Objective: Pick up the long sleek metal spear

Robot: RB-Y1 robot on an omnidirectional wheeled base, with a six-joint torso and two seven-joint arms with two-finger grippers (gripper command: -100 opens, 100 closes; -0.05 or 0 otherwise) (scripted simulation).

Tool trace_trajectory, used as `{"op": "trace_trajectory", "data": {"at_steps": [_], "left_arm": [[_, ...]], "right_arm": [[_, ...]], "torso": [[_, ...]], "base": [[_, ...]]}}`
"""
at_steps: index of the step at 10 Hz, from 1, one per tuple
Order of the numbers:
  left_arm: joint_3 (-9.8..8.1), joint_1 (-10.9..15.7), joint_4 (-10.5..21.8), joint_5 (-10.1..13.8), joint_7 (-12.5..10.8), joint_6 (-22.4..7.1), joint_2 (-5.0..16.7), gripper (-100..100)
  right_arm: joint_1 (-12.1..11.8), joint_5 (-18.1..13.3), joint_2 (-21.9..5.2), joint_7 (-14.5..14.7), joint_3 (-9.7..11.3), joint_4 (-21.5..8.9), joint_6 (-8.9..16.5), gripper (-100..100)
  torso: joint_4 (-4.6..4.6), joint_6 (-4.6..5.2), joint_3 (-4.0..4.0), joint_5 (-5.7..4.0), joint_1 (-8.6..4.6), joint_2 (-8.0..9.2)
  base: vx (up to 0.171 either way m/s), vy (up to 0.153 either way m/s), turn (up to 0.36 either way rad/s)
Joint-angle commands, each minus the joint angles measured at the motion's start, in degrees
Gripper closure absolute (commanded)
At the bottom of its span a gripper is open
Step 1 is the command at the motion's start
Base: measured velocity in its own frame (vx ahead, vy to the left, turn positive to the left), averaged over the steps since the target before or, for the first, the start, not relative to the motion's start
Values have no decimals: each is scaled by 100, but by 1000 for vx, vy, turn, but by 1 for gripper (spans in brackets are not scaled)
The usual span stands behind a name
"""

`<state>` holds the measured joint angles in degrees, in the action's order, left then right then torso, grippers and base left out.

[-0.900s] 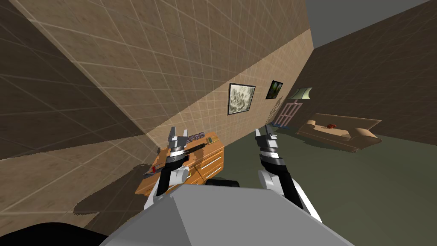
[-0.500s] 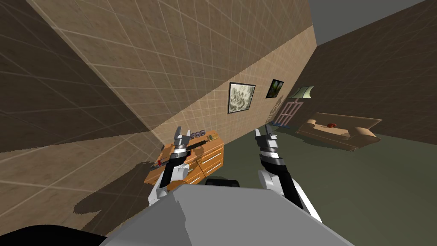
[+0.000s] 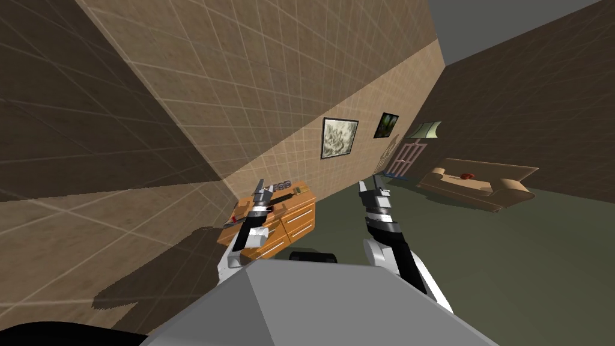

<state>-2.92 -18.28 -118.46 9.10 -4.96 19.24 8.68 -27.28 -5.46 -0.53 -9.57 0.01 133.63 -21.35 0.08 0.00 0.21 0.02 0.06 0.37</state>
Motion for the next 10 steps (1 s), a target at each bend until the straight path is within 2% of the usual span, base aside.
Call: {"op": "trace_trajectory", "data": {"at_steps": [1,2,3,4,5,6,7,9,10], "left_arm": [[-31,254,286,85,-6,-286,119,-100],[-34,414,440,133,0,-452,177,-100],[-34,414,512,133,0,-531,177,-100],[-39,583,716,182,6,-755,232,-100],[-39,583,731,182,6,-755,232,-100],[-45,758,962,231,12,-952,282,-100],[-45,758,962,231,12,-989,282,-100],[-63,1130,1383,326,20,-1392,372,-100],[-63,1130,1458,326,20,-1488,372,-100]], "right_arm": [[0,0,0,0,0,0,0,0],[0,0,0,0,0,0,0,0],[0,0,0,0,0,0,0,0],[0,0,0,0,0,0,0,0],[0,0,0,0,0,0,0,0],[-1,0,0,0,0,0,0,0],[0,0,0,0,0,0,0,0],[-1,0,0,0,0,0,0,0],[0,0,0,0,0,0,0,0]], "torso": [[0,0,0,0,0,0],[1,0,3,0,1,5],[2,0,6,1,7,9],[1,0,1,1,4,0],[-1,0,-3,1,3,-5],[-2,0,-7,0,1,-14],[-3,0,-8,0,-1,-15],[-3,0,-9,-1,-1,-16],[-2,-1,-6,0,3,-10]], "base": [[-123,16,42],[-134,35,34],[-89,25,4],[-81,23,26],[-57,17,13],[-60,13,26],[-52,8,13],[-75,19,34],[-61,23,10]]}}
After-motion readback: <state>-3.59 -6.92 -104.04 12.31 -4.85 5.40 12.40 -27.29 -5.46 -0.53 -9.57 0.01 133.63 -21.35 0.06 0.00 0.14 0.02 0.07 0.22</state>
